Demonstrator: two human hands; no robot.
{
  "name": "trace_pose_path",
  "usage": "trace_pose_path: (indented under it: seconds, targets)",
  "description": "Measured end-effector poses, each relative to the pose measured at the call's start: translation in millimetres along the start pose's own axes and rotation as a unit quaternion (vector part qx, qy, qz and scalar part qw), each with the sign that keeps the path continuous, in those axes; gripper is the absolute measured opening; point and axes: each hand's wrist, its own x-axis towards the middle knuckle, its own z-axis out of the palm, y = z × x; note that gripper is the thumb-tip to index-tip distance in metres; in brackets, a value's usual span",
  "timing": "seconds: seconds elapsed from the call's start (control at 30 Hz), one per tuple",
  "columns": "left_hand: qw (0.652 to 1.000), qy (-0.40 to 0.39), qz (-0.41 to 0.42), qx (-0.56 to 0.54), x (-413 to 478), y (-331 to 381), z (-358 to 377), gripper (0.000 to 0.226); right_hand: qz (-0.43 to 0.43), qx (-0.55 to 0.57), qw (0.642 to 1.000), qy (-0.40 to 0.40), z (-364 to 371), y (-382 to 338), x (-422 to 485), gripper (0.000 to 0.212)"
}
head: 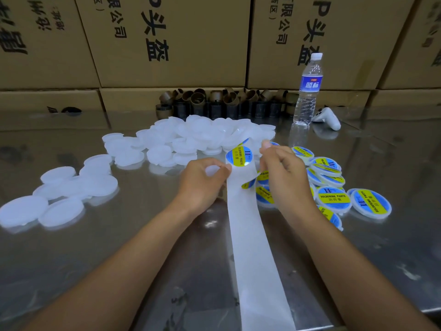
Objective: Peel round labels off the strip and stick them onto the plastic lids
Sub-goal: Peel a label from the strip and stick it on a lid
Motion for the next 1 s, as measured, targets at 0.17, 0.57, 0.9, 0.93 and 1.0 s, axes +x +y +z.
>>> trace_pose_path:
  seconds: [0.17, 0.57, 0.9, 0.93, 1.0]
  targets:
    - [1.000, 0.005, -0.010, 0.006, 2, -3, -1, 0.018, 0.012, 0.102, 0.991, 0.084, -6, -3, 5, 0.039]
    - [0.998, 0.010, -0.019, -0.054, 2, -5, -3, 0.012, -0.025, 0.011, 0.981, -0.192, 6, 6, -7, 0.046]
    - [0.888, -0.133, -0.136, -0.419, -6, 13, -3, 0.037, 0.023, 0.023, 0.978, -0.204, 9, 8, -7, 0.053]
    - [0.868, -0.172, -0.154, -0.440, -7, 13, -1, 0.043, 0.026, 0.032, 0.979, -0.201, 8, 8, -6, 0.054]
    - [0.854, -0.228, -0.183, -0.430, -9, 11, 3, 0.059, 0.035, 0.044, 0.980, -0.193, 8, 9, -6, 0.052]
